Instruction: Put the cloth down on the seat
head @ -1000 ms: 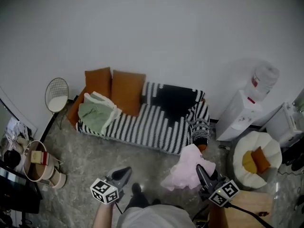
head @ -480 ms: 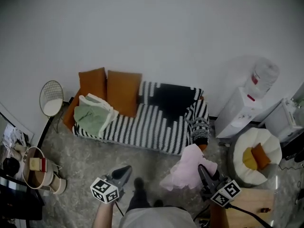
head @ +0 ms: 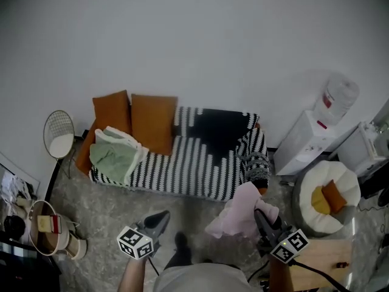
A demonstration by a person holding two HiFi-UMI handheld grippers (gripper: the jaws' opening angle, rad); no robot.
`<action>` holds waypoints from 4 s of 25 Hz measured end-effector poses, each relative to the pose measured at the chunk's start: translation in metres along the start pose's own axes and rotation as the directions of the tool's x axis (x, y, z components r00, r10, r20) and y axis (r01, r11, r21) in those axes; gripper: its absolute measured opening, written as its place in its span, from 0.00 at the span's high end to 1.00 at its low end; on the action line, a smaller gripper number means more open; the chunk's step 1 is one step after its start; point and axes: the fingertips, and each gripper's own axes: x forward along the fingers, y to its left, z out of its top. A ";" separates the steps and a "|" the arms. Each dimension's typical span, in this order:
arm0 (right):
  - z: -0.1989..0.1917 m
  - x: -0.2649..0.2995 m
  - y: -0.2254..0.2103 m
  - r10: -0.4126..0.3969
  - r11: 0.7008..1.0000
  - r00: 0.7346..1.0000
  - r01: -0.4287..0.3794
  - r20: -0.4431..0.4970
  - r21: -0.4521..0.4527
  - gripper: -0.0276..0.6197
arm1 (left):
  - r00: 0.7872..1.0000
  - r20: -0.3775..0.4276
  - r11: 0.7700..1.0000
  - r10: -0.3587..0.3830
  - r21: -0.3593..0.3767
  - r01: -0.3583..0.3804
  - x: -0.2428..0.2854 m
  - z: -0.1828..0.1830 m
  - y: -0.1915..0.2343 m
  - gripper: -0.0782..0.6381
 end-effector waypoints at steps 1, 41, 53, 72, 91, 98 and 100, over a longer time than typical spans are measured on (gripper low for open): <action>0.002 0.008 -0.001 -0.005 1.000 1.000 0.005 0.000 -0.001 0.89 | 1.000 -0.001 1.000 -0.003 0.002 0.003 0.002 0.004 0.008 0.89; 0.044 0.232 -0.037 -0.149 0.986 0.987 0.153 0.056 -0.064 0.89 | 0.990 -0.042 0.989 -0.137 0.043 0.139 0.062 0.085 0.240 0.89; 0.050 0.265 -0.089 -0.082 0.994 0.996 0.083 0.019 -0.067 0.89 | 0.996 -0.042 0.997 -0.076 0.026 0.077 0.111 0.097 0.258 0.89; 0.091 0.389 -0.231 0.079 0.995 0.995 -0.082 -0.053 -0.063 0.89 | 0.999 -0.031 0.999 0.042 0.005 -0.042 0.234 0.147 0.315 0.89; 0.109 0.502 -0.317 0.248 0.963 0.961 -0.258 -0.119 -0.078 0.89 | 0.991 -0.051 0.992 0.120 -0.029 -0.122 0.331 0.166 0.348 0.89; 0.068 0.524 -0.339 0.195 0.979 0.967 -0.202 -0.167 -0.023 0.89 | 0.993 -0.089 0.996 0.083 -0.037 -0.086 0.350 0.158 0.363 0.89; 0.055 0.530 -0.344 0.176 0.983 0.968 -0.181 -0.178 -0.012 0.89 | 0.993 -0.102 0.997 0.065 -0.040 -0.070 0.355 0.153 0.367 0.89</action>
